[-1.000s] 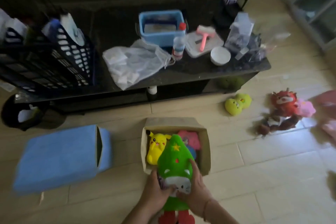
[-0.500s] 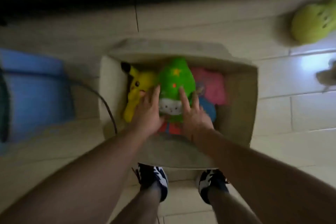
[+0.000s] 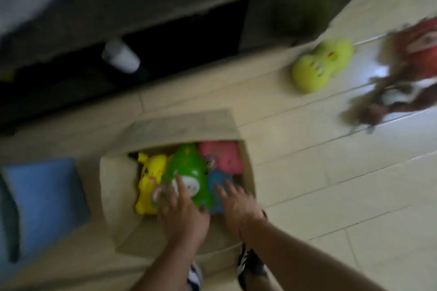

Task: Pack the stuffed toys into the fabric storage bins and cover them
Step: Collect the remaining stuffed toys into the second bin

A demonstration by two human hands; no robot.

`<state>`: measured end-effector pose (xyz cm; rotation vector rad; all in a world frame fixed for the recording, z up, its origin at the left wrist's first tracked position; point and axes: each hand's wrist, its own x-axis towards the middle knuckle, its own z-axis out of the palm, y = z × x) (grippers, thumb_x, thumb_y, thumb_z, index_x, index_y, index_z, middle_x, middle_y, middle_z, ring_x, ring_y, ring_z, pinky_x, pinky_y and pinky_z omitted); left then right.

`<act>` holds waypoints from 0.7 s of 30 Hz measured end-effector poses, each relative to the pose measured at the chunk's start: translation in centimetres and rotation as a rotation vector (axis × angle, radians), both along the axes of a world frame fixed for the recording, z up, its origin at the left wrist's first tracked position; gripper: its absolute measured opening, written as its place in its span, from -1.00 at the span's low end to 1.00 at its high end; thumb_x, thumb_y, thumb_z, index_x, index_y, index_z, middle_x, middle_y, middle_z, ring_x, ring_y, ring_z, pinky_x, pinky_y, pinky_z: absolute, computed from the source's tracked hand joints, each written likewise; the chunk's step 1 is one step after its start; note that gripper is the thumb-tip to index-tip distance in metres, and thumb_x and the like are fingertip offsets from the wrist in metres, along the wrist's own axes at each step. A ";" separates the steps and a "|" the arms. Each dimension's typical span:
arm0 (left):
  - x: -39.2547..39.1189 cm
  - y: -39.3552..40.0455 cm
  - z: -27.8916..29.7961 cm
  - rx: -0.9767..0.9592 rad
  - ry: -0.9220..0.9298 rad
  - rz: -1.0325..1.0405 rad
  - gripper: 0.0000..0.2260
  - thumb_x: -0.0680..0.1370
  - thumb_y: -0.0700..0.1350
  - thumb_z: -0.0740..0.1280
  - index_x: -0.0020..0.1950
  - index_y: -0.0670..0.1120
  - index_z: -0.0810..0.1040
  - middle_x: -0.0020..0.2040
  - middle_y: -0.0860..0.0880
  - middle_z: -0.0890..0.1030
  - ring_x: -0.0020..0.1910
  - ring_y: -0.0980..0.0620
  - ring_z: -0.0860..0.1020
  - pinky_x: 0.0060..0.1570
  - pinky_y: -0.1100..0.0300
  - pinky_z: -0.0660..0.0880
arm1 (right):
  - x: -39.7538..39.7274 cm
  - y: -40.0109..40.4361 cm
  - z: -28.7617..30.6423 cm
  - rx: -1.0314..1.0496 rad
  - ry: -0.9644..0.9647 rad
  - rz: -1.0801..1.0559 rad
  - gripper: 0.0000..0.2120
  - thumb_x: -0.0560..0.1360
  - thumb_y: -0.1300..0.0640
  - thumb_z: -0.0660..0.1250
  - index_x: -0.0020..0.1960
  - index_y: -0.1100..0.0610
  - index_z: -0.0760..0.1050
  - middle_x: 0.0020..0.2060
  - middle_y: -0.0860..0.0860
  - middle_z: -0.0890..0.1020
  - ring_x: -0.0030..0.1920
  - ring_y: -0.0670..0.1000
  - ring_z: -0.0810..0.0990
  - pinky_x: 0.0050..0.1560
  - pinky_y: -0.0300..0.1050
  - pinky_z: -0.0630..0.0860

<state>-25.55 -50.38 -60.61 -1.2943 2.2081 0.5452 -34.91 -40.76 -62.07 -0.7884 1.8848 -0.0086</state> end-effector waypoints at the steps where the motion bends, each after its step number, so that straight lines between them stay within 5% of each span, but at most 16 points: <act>1: -1.1 0.5 6.1 -0.056 0.089 0.047 -0.09 0.34 0.04 0.50 0.57 -0.10 0.11 0.51 -0.28 0.24 0.44 -0.34 0.28 0.35 -0.19 0.30 | -1.4 1.7 2.8 -0.032 -0.005 -0.029 -0.34 0.54 0.04 0.19 0.54 -0.03 -0.05 0.54 0.08 0.03 0.47 0.18 0.19 0.40 0.07 0.26; 2: -4.0 3.6 2.2 0.045 0.247 0.102 -0.15 0.27 0.02 0.51 0.50 -0.16 0.28 0.41 -0.34 0.38 0.32 -0.36 0.43 0.24 -0.21 0.41 | -2.9 3.5 5.6 -0.054 0.008 -0.077 -0.35 0.54 0.03 0.18 0.54 -0.03 -0.03 0.54 0.07 0.04 0.47 0.16 0.20 0.39 0.05 0.27; 3: -3.7 6.7 -2.7 -0.013 0.183 0.038 -0.18 0.21 0.07 0.49 0.41 -0.18 0.41 0.33 -0.36 0.46 0.24 -0.34 0.50 0.15 -0.19 0.48 | -4.2 5.4 8.5 -0.064 0.029 -0.144 -0.35 0.53 -0.01 0.18 0.53 -0.04 -0.03 0.54 0.04 0.05 0.46 0.14 0.21 0.39 0.04 0.27; 5: -5.3 14.1 -8.7 -0.062 0.503 0.037 -0.09 0.07 0.24 0.46 0.39 -0.07 0.48 0.34 -0.41 0.41 0.29 -0.30 0.43 0.07 -0.16 0.50 | -6.9 9.7 14.3 -0.038 0.080 -0.318 -0.32 0.52 -0.09 0.19 0.53 -0.08 -0.07 0.54 -0.05 0.02 0.47 0.10 0.19 0.39 0.01 0.28; 6: -7.7 16.6 -7.6 -0.045 0.651 0.127 -0.01 0.00 0.27 0.46 0.41 -0.02 0.46 0.36 -0.42 0.38 0.31 -0.29 0.39 0.05 -0.18 0.48 | -8.4 12.0 16.8 -0.023 0.111 -0.419 -0.30 0.52 -0.12 0.19 0.53 -0.10 -0.10 0.54 -0.08 -0.01 0.48 0.08 0.17 0.40 0.00 0.28; 7: -9.8 18.5 -3.8 -0.082 0.611 0.065 -0.05 0.03 0.23 0.46 0.40 -0.07 0.47 0.34 -0.40 0.41 0.28 -0.28 0.43 0.03 -0.16 0.50 | -9.9 14.2 19.2 -0.015 0.139 -0.518 -0.29 0.51 -0.14 0.18 0.53 -0.11 -0.12 0.54 -0.10 -0.02 0.49 0.06 0.15 0.41 -0.02 0.27; 9: -13.8 21.4 9.5 0.075 0.420 0.052 -0.11 0.12 0.08 0.56 0.40 -0.19 0.44 0.31 -0.33 0.49 0.18 -0.31 0.53 0.07 -0.17 0.53 | -12.8 18.0 22.8 -0.015 0.190 -0.670 -0.29 0.52 -0.18 0.16 0.53 -0.12 -0.13 0.54 -0.13 -0.04 0.50 0.03 0.13 0.41 -0.06 0.28; 10: -17.1 21.1 19.1 0.300 0.405 0.148 -0.07 0.12 0.02 0.62 0.43 -0.16 0.40 0.33 -0.30 0.48 0.20 -0.34 0.52 0.11 -0.21 0.51 | -14.1 19.7 24.1 -0.017 0.215 -0.723 -0.30 0.52 -0.19 0.15 0.53 -0.13 -0.13 0.53 -0.14 -0.04 0.50 0.02 0.13 0.41 -0.06 0.28; 11: -17.4 20.8 23.8 0.090 0.462 0.152 -0.04 0.14 0.01 0.63 0.48 -0.09 0.32 0.39 -0.27 0.44 0.28 -0.32 0.48 0.19 -0.21 0.46 | -15.5 21.3 24.9 -0.021 0.243 -0.768 -0.31 0.53 -0.20 0.14 0.53 -0.14 -0.13 0.53 -0.15 -0.04 0.49 0.02 0.15 0.40 -0.06 0.28; 15: -26.7 26.1 23.4 0.263 0.325 0.069 -0.19 0.46 0.08 0.39 0.57 0.08 -0.02 0.59 -0.06 0.05 0.54 -0.12 0.08 0.46 -0.02 0.12 | -20.6 26.0 25.1 -0.029 0.297 -0.873 -0.31 0.50 -0.23 0.15 0.52 -0.11 -0.08 0.50 -0.13 0.06 0.40 0.06 0.29 0.30 0.00 0.39; 21: -34.9 29.3 19.0 0.308 0.184 -0.017 -0.38 0.53 0.20 0.23 0.54 0.12 0.10 0.57 0.03 0.09 0.54 -0.04 0.07 0.45 0.02 0.13 | -29.2 30.5 21.7 0.044 0.219 -0.891 -0.30 0.50 -0.23 0.16 0.52 -0.08 -0.06 0.49 -0.10 0.10 0.40 0.06 0.32 0.27 0.00 0.41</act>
